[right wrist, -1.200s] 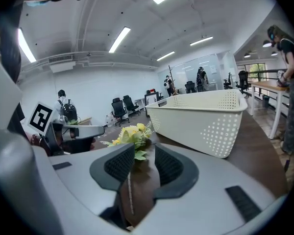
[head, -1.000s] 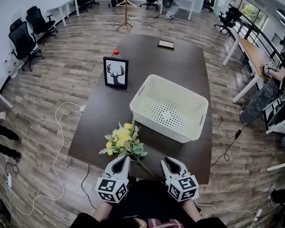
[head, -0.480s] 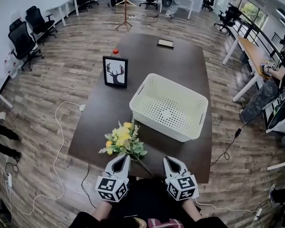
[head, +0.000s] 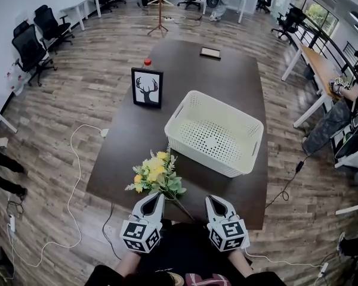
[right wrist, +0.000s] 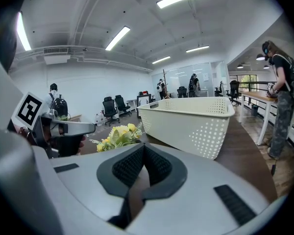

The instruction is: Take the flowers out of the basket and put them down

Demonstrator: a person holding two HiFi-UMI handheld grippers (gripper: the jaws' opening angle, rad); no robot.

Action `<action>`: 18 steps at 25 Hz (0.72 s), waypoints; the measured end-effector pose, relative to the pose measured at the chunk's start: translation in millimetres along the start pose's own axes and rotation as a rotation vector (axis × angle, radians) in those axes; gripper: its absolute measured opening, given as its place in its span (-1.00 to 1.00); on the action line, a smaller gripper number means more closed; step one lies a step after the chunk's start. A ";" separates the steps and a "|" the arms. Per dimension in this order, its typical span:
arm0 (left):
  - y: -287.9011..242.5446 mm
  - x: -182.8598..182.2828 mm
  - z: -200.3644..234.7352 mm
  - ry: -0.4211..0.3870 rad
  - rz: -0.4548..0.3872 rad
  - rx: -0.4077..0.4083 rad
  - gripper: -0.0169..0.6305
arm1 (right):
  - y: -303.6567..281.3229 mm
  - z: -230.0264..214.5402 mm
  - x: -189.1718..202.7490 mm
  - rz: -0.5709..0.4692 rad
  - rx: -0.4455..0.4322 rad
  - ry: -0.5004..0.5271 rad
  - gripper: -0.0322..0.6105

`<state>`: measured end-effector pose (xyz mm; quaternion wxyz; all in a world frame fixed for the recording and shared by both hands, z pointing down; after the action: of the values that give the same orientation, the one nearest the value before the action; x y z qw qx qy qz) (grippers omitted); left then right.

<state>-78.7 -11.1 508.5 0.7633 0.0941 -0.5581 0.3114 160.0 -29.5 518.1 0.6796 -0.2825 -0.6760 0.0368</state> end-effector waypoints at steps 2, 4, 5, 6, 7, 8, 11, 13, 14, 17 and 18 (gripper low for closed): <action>-0.1 -0.4 0.0 -0.002 0.000 0.001 -0.92 | -1.4 0.0 0.4 0.003 -0.001 -0.002 -0.88; 0.2 -0.6 1.3 0.000 -0.002 -0.002 -0.92 | -3.5 0.5 0.7 0.005 -0.001 -0.001 -0.88; 0.2 -0.9 1.9 0.000 -0.003 -0.003 -0.92 | -4.4 0.8 0.5 0.006 -0.002 0.000 -0.88; 0.1 -1.4 2.1 0.001 -0.003 -0.004 -0.92 | -4.8 1.0 0.1 0.007 -0.003 0.001 -0.88; -0.3 -2.0 2.0 0.000 -0.003 -0.003 -0.92 | -5.0 0.9 -0.4 0.007 -0.004 0.002 -0.88; -0.7 -2.7 1.7 -0.001 -0.003 -0.002 -0.92 | -5.1 0.8 -0.8 0.008 -0.005 0.003 -0.88; -1.7 -4.2 1.1 -0.006 0.000 0.002 -0.92 | -5.3 0.2 -1.4 0.008 -0.005 -0.003 -0.88; -2.1 -4.4 1.7 -0.009 0.000 0.004 -0.92 | -6.0 -0.1 -1.1 0.007 -0.005 -0.006 -0.88; -2.1 -4.2 2.1 -0.009 0.000 0.003 -0.92 | -6.3 -0.1 -0.8 0.007 -0.005 -0.007 -0.88; -1.7 -3.6 3.0 -0.008 -0.002 0.000 -0.92 | -6.9 -0.2 -0.3 0.005 -0.007 -0.008 -0.88; -1.6 -3.6 3.2 -0.007 -0.003 -0.001 -0.92 | -7.2 -0.1 -0.3 0.004 -0.008 -0.008 -0.88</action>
<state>-80.9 -15.3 506.7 0.7619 0.0956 -0.5609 0.3095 157.8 -35.6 521.0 0.6759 -0.2865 -0.6780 0.0368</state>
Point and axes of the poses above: the fingertips, and each gripper's own axes: y backward along the fingers, z to its left, x out of its underside, the point moved 9 cm from there along y, backward along the fingers, and after that the axes turned 11 degrees about x, right-handed, at the moved point
